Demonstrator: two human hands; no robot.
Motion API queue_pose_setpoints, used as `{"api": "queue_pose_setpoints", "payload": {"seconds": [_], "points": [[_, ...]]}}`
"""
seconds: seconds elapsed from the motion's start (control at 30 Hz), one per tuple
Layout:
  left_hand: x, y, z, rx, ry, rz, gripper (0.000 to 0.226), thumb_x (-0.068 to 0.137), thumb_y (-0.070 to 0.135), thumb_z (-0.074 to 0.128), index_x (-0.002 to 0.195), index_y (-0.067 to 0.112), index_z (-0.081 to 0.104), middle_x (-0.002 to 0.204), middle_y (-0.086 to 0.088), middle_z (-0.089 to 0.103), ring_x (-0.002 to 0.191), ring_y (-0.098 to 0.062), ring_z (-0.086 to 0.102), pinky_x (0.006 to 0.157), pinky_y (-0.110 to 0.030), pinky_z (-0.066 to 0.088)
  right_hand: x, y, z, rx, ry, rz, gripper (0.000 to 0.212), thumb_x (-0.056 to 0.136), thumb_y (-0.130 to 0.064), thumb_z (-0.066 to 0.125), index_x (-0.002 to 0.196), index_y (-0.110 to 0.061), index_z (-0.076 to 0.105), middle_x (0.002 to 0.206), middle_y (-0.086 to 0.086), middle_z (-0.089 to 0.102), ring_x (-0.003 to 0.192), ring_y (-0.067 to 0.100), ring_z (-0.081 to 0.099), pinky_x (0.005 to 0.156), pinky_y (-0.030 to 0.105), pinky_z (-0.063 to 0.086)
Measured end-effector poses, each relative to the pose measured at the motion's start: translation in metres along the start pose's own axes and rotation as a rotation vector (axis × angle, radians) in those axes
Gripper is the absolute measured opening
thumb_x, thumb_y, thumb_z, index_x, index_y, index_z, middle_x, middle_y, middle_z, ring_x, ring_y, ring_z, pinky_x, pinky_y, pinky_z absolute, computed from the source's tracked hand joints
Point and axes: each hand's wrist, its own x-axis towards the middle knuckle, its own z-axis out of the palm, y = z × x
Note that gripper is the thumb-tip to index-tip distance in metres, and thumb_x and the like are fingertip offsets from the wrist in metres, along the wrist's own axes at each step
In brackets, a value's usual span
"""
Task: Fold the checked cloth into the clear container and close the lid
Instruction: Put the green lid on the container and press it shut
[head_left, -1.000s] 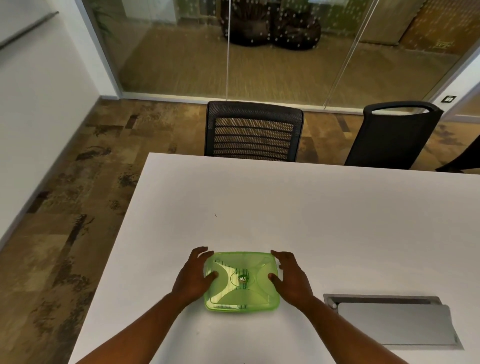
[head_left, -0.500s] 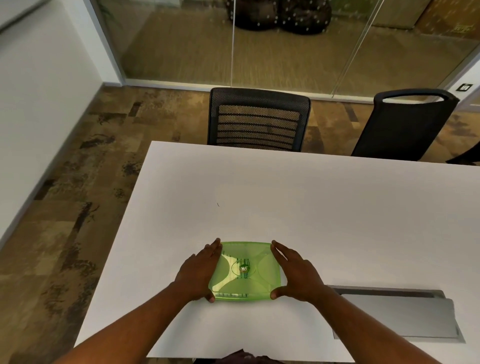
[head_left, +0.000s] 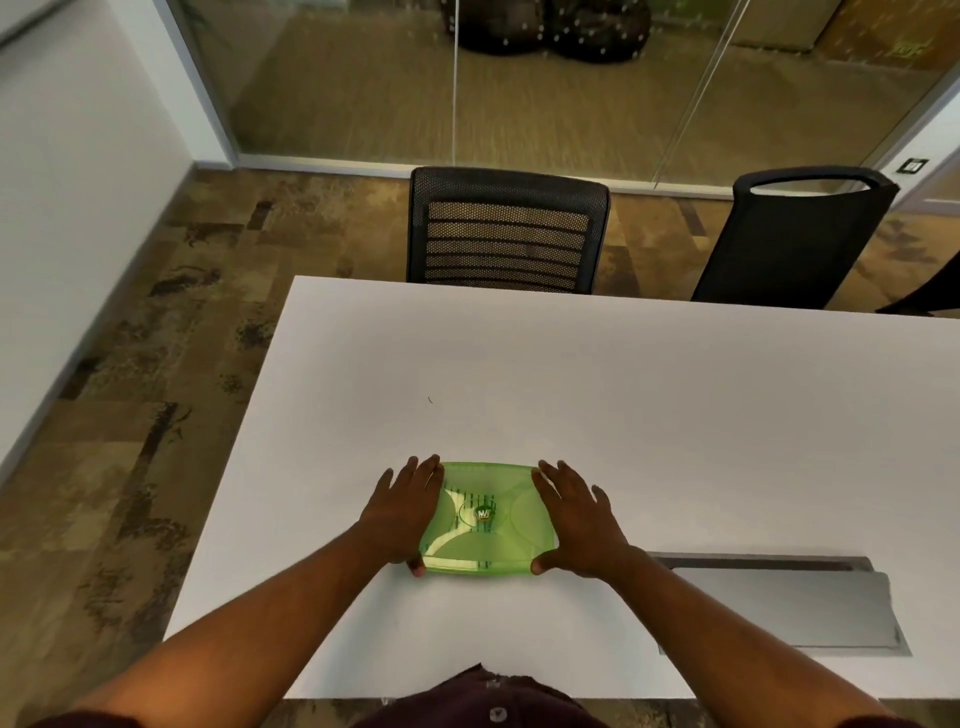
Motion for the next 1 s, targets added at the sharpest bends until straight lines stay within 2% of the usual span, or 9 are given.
{"api": "queue_pose_setpoints", "payload": {"seconds": [0.1, 0.2, 0.3, 0.47, 0.63, 0.77, 1.0], "points": [[0.002, 0.009, -0.003, -0.021, 0.005, 0.061, 0.148, 0.059, 0.063, 0.084, 0.158, 0.011, -0.012, 0.166, -0.012, -0.019, 0.153, -0.032, -0.018, 0.123, -0.054, -0.005, 0.004, -0.016, -0.002, -0.018, 0.007, -0.092, 0.139, 0.064, -0.059, 0.083, 0.161, -0.021, -0.009, 0.169, -0.005, -0.019, 0.153, 0.016, -0.025, 0.12, 0.064, -0.002], [0.005, 0.023, -0.003, -0.064, 0.061, 0.156, 0.144, 0.059, 0.069, 0.08, 0.159, 0.01, -0.006, 0.168, -0.01, -0.014, 0.154, -0.028, -0.017, 0.123, -0.05, -0.007, 0.011, -0.035, 0.001, -0.078, 0.021, -0.184, 0.142, 0.06, -0.068, 0.08, 0.161, -0.017, -0.005, 0.169, 0.002, -0.018, 0.154, 0.022, -0.023, 0.119, 0.061, -0.008], [0.009, 0.033, -0.002, -0.084, 0.084, 0.168, 0.144, 0.06, 0.067, 0.081, 0.159, 0.009, -0.006, 0.168, -0.011, -0.012, 0.155, -0.028, -0.013, 0.125, -0.047, -0.004, 0.022, -0.049, 0.006, -0.103, 0.03, -0.191, 0.147, 0.056, -0.075, 0.078, 0.161, -0.012, -0.002, 0.17, 0.008, -0.01, 0.156, 0.024, -0.015, 0.123, 0.062, -0.005], [0.013, 0.032, -0.002, -0.117, 0.092, 0.14, 0.146, 0.055, 0.065, 0.085, 0.159, 0.008, -0.002, 0.169, -0.01, -0.005, 0.156, -0.026, -0.005, 0.127, -0.046, 0.004, 0.031, -0.053, 0.005, -0.08, 0.003, -0.149, 0.149, 0.053, -0.071, 0.083, 0.161, -0.012, -0.001, 0.171, 0.008, -0.005, 0.158, 0.023, -0.007, 0.125, 0.057, 0.004], [0.014, 0.037, -0.002, -0.11, 0.084, 0.106, 0.146, 0.054, 0.061, 0.087, 0.159, 0.008, 0.0, 0.169, -0.009, -0.003, 0.156, -0.025, -0.004, 0.127, -0.046, 0.005, 0.031, -0.058, 0.006, -0.059, 0.02, -0.122, 0.151, 0.047, -0.065, 0.089, 0.161, -0.013, 0.004, 0.171, 0.008, 0.004, 0.158, 0.023, 0.0, 0.126, 0.053, 0.005], [0.018, 0.042, -0.004, -0.055, 0.082, 0.086, 0.146, 0.053, 0.06, 0.088, 0.159, 0.006, 0.002, 0.169, -0.012, 0.002, 0.156, -0.028, 0.0, 0.127, -0.046, 0.002, 0.034, -0.061, 0.004, -0.106, 0.043, -0.116, 0.149, 0.047, -0.066, 0.088, 0.161, -0.009, 0.009, 0.17, 0.01, 0.01, 0.158, 0.025, 0.005, 0.124, 0.055, 0.004], [0.026, 0.045, -0.008, -0.035, 0.09, 0.111, 0.148, 0.048, 0.06, 0.09, 0.158, 0.004, 0.008, 0.167, -0.016, 0.012, 0.155, -0.032, 0.01, 0.127, -0.045, 0.005, 0.04, -0.067, 0.004, -0.106, 0.037, -0.108, 0.149, 0.044, -0.059, 0.093, 0.159, -0.005, 0.016, 0.167, 0.015, 0.018, 0.155, 0.031, 0.015, 0.127, 0.047, 0.014]]}}
